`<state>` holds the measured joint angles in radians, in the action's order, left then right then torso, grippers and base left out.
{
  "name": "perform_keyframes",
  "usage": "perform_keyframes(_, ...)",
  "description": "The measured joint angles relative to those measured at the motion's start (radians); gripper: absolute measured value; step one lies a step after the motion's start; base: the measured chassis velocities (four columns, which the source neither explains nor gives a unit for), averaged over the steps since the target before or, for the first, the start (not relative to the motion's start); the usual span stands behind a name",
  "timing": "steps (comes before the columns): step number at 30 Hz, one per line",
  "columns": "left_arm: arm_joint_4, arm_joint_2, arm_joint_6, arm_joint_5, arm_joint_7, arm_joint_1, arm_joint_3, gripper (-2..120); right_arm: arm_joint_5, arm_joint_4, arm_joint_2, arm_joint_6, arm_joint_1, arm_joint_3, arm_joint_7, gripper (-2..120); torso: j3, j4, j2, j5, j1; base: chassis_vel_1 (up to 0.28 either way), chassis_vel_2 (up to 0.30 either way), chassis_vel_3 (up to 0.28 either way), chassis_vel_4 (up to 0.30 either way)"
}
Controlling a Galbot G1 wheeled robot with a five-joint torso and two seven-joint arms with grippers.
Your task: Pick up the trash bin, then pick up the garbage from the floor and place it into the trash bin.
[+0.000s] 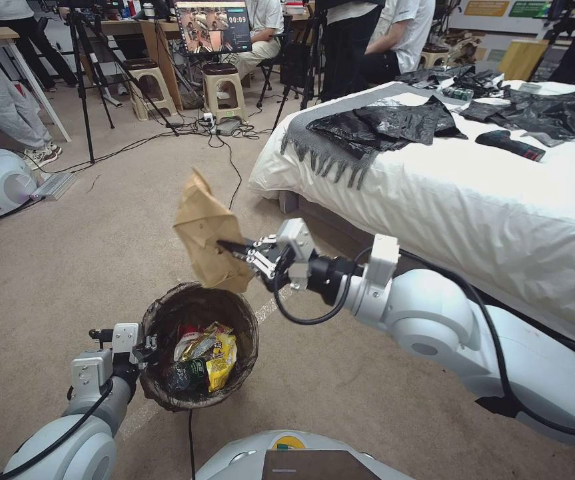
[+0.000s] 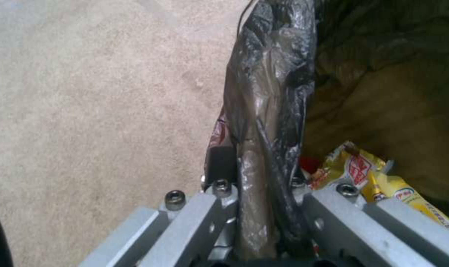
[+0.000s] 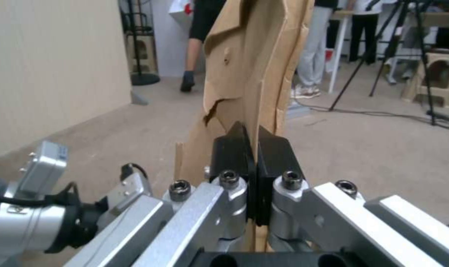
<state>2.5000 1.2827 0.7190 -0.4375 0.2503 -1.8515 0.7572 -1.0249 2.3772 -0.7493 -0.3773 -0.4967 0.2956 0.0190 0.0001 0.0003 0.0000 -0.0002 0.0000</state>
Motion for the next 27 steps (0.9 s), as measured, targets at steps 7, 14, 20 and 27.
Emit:
perform_keyframes(7,0.0,-0.004,0.0,-0.005,0.002,0.001,0.004,3,-0.022,-0.02,-0.013,-0.049,0.017,0.116,0.046,0,0.0,-0.0004,0.0,0.0001,0.0,0.0,0.0,0.0,0.0)
perform_keyframes(14,0.0,-0.004,0.0,-0.007,0.002,0.007,0.004,3,-0.053,-0.027,-0.02,-0.079,0.024,0.199,0.129,0,0.0,-0.0003,0.0,0.0001,0.0,0.0,0.0,0.0,0.0)
perform_keyframes(20,0.0,-0.002,0.0,-0.008,0.002,0.009,0.003,3,-0.057,-0.043,-0.047,-0.091,0.037,0.272,0.183,0,0.0,-0.0003,0.0,0.0001,0.0,0.0,0.0,0.0,0.0)
perform_keyframes(27,0.0,0.001,0.0,-0.008,0.002,0.01,0.002,3,-0.071,-0.069,-0.089,-0.097,0.047,0.315,0.24,0,0.0,-0.0002,0.0,0.0002,0.0,0.0,0.0,0.0,0.0)
